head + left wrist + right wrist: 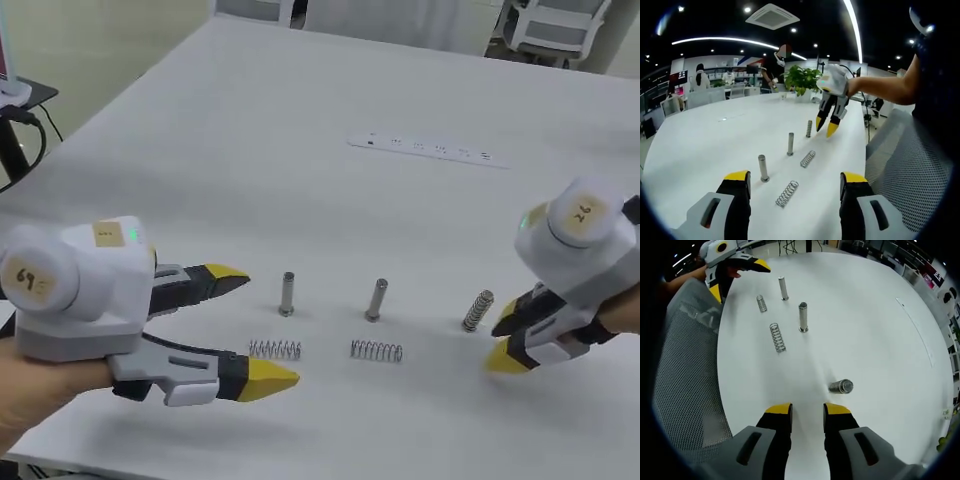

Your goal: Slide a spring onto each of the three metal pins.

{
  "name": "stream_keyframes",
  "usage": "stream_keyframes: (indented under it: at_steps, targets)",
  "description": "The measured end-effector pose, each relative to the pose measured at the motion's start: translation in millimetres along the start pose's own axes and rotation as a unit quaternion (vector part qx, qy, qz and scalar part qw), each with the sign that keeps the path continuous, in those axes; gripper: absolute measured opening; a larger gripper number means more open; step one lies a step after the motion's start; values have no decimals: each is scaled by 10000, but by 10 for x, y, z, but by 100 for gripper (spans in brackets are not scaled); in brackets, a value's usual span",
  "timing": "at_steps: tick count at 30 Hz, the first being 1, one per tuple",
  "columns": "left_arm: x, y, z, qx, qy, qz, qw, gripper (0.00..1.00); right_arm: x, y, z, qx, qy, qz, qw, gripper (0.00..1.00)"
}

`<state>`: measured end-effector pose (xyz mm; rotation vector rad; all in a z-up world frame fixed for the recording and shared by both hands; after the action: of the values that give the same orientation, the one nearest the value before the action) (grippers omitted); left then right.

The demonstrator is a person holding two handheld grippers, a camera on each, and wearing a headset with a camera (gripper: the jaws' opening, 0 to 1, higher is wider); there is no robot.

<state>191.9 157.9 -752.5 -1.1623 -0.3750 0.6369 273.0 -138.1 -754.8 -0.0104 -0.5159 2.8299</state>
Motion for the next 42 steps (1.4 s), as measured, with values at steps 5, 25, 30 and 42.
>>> stream_keyframes:
  at_steps: [5, 25, 30, 42]
  targets:
    - [-4, -6, -4, -5, 13, -12, 10000, 69, 132, -69, -30, -24, -97, 132, 9999, 23]
    - [-23, -17, 13, 26, 17, -54, 10000, 67, 327, -492, -146, -245, -317, 684, 9969, 23]
    - [-22, -17, 20, 30, 9, -44, 10000, 66, 322, -607, -209, -240, -374, 827, 9956, 23]
    - [-27, -10, 27, 47, 43, -42, 10000, 64, 296, -732, -358, -114, -483, 1078, 9929, 19]
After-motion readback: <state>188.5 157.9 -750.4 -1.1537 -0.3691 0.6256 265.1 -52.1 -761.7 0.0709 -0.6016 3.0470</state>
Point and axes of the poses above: the centre of the closed fingertips' face, and the gripper's own axes: z roughly backward along the fingers, x roughly to its left, y roughly out of its underside, the point moved 9 cm from there along z, roughly backward along the fingers, and after that the axes turned 3 degrees about -y, right-handed, at the moved point
